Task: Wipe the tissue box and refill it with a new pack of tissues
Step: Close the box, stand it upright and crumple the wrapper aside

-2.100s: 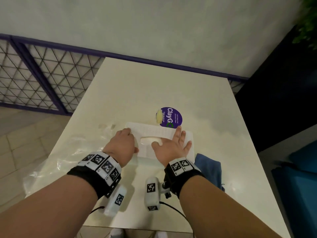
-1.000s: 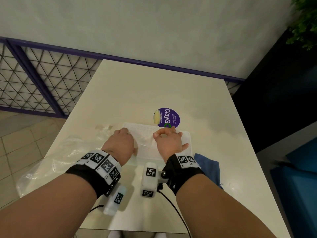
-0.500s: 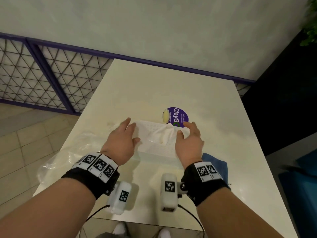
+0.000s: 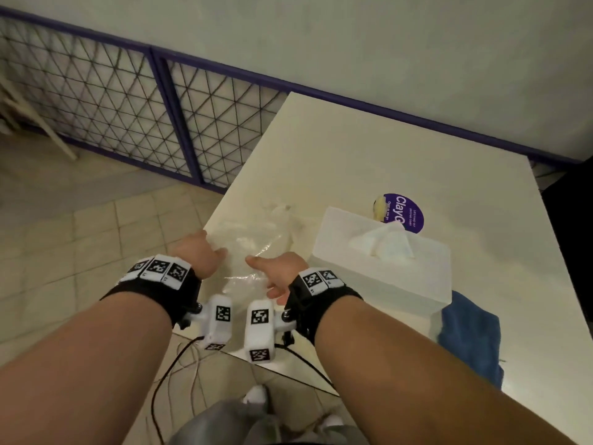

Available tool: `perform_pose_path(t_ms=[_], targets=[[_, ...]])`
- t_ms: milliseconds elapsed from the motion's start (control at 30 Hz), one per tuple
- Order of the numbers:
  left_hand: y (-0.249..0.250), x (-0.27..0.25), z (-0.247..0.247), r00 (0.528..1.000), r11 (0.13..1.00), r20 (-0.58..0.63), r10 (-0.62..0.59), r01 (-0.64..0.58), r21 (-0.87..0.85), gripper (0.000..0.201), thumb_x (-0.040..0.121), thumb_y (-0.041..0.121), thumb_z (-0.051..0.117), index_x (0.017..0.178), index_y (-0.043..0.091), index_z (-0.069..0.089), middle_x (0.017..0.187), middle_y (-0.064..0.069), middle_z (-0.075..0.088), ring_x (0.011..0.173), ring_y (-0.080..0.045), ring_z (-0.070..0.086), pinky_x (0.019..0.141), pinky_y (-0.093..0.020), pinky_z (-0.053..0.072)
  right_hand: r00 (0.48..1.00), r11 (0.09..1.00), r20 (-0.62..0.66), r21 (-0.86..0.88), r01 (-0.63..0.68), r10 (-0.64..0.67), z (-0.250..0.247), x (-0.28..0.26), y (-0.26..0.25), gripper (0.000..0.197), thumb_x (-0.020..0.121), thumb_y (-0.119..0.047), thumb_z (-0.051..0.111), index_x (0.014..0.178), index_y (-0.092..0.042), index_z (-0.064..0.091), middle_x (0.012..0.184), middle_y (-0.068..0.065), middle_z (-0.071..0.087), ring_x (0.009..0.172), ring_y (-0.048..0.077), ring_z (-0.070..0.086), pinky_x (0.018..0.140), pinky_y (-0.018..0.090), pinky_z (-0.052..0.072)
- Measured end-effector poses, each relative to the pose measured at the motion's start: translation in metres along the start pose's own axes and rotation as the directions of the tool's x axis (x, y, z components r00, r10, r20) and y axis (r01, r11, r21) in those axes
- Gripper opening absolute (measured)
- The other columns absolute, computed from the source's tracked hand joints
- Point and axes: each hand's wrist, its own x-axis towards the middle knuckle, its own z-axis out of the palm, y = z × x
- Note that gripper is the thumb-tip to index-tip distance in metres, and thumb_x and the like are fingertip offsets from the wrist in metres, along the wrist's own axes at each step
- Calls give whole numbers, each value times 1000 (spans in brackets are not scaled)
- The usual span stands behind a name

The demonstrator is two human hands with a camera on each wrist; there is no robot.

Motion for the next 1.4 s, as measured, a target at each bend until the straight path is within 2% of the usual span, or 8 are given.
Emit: perform_pose_path(t_ms=[100,233,400,533,833,1067,1267,1400], targets=[[-8,-11,-10,998,995,-41,-40,36,-90,66,89,48,57,133,2,41,121,-17,61,110,-34,58,82,-35,43,999,997,34,79,5,-8,10,10,-12,40,71,-45,76,78,-10,60,70,6,61,62,21,59,68,33,52],[-15,-21,-38,985,937,-162,-65,4,-349,66,82,48,68,131,7,49,120,-11,64,107,-32,62,88,-39,51,995,972,-2,217,94,-95,13,17,-30,53,63,-31,75,108,-7,61,100,10,67,85,25,65,79,38,57],[1,-46,-64,973,348,146,177,77,-934,47,78,38,69,117,14,60,116,-6,64,86,-26,64,66,-36,59,961,818,2,525,236,-278,-21,-9,-35,33,75,1,68,105,-1,56,79,10,74,77,24,70,80,45,54],[27,-50,-59,906,519,202,371,-22,-855,25,88,19,65,113,15,67,104,-6,71,73,-20,65,59,-30,52,930,779,-65,528,339,-361,-63,-32,-21,29,79,3,68,101,-8,53,83,12,70,71,25,68,81,46,56],[113,-61,-24,860,483,210,465,-48,-874,23,94,8,54,112,13,67,80,-15,72,62,-24,67,69,-38,59,889,818,-312,372,439,-336,-146,-66,25,19,89,-5,58,102,-15,67,66,10,67,55,22,64,65,41,54],[178,-73,3,832,261,249,495,131,-957,35,93,-5,43,97,19,69,75,-16,71,58,-18,67,52,-24,54,936,553,-281,755,352,-212,-201,-83,75,32,95,2,47,121,-13,60,62,1,70,43,9,62,36,16,44],[214,-84,30,853,208,236,466,154,-966,48,87,-14,41,53,13,62,71,-13,59,50,-18,61,44,-20,51,974,352,-205,908,225,-93,-230,-97,109,35,69,-36,68,93,-10,70,108,15,60,95,36,58,97,57,42],[232,-87,44,847,270,238,476,117,-956,39,89,-12,39,68,13,60,84,-15,63,62,-21,64,55,-25,53,979,507,-193,838,202,-70,-242,-104,128,26,82,-35,69,90,-11,73,97,17,70,91,40,67,91,59,50]])
